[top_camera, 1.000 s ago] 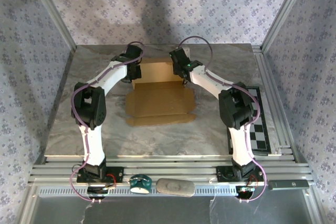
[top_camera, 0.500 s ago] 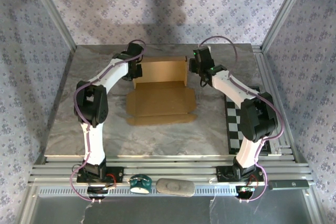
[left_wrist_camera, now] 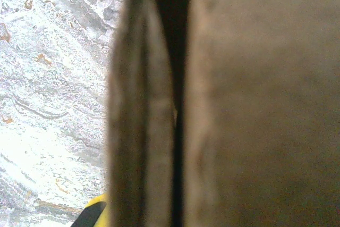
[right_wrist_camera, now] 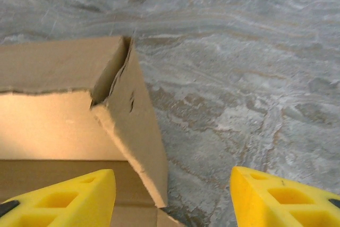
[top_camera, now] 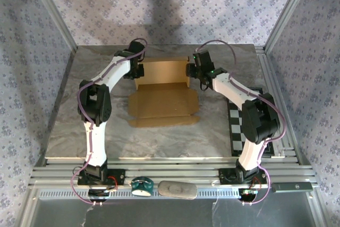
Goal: Fold the paper box
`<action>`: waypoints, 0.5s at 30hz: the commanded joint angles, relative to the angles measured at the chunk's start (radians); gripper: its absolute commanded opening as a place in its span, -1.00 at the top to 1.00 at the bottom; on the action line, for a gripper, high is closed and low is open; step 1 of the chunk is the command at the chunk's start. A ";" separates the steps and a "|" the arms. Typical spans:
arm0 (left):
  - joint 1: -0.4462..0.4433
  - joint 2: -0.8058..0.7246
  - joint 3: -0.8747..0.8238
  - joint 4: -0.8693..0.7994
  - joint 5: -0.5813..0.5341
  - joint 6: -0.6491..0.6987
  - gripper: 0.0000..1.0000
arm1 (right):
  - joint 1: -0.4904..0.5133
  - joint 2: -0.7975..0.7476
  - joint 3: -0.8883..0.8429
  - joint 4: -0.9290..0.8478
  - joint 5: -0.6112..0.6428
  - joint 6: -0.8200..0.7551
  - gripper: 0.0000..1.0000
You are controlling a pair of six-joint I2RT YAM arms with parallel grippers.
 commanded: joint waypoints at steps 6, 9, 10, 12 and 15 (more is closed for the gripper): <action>0.007 0.040 0.052 -0.073 0.028 0.012 1.00 | 0.016 0.139 0.065 0.018 -0.010 0.007 -0.17; 0.007 0.056 0.084 -0.095 0.034 0.014 1.00 | 0.026 0.175 0.090 0.010 0.022 -0.002 -0.09; 0.009 0.062 0.094 -0.103 0.035 0.015 1.00 | 0.028 0.186 0.096 0.007 0.039 -0.005 -0.03; 0.009 0.070 0.101 -0.116 0.038 0.017 1.00 | 0.029 0.209 0.113 0.003 0.066 -0.008 0.03; 0.009 0.080 0.133 -0.128 0.042 0.020 1.00 | 0.031 0.245 0.154 0.004 0.083 -0.018 0.06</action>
